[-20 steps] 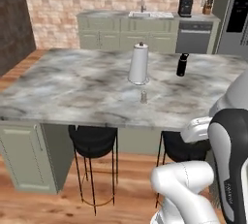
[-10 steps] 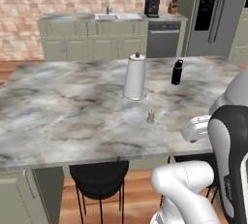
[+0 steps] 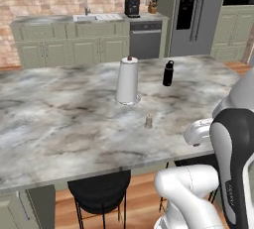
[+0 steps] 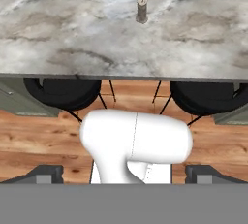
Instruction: Pick the candle and candle from the dining table and place them in the open cabinet. Close the cabinet after placing the objects.
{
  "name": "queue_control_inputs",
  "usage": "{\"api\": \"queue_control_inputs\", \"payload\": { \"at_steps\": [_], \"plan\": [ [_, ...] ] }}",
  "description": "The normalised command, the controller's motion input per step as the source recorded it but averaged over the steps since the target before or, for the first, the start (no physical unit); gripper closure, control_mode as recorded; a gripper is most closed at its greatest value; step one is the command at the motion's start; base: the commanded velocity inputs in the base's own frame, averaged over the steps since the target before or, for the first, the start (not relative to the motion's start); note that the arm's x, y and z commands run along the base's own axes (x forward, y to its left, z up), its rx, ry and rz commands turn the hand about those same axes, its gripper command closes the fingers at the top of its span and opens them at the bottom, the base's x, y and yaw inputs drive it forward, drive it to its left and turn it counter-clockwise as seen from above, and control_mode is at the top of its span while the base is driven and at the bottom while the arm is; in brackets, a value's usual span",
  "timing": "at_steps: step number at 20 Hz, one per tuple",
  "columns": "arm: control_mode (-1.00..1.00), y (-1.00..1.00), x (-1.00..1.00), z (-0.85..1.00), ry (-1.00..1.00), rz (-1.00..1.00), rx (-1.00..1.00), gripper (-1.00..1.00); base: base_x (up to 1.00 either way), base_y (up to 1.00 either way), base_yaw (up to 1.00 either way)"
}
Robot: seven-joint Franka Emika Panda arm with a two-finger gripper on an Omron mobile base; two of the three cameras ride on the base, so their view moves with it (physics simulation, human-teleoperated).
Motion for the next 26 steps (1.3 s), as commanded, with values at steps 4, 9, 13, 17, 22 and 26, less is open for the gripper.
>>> {"api": "queue_control_inputs", "payload": {
  "at_steps": [4, 9, 13, 17, 22, 26],
  "plan": [
    [1.00, 0.00, 0.00, 0.00, 0.00, 0.00, 0.00, -1.00, 0.00, 0.00, 0.00],
    [1.00, 0.00, 0.00, 0.00, 0.00, 0.00, 0.00, -1.00, 0.00, 0.00, 0.00],
    [1.00, 0.00, 0.00, 0.00, 0.00, 0.00, 0.00, -1.00, 0.00, 0.00, 0.00],
    [-1.00, 0.10, 0.03, 0.00, -0.01, -0.02, 0.00, -1.00, 0.00, 0.09, -0.01],
    [-1.00, 0.41, 0.47, 0.00, -0.03, -0.04, 0.00, -1.00, 0.00, 0.00, 0.00],
    [-1.00, 0.39, 0.70, 0.00, 0.00, -0.04, -0.01, -1.00, 0.00, 0.00, 0.00]
  ]
}}
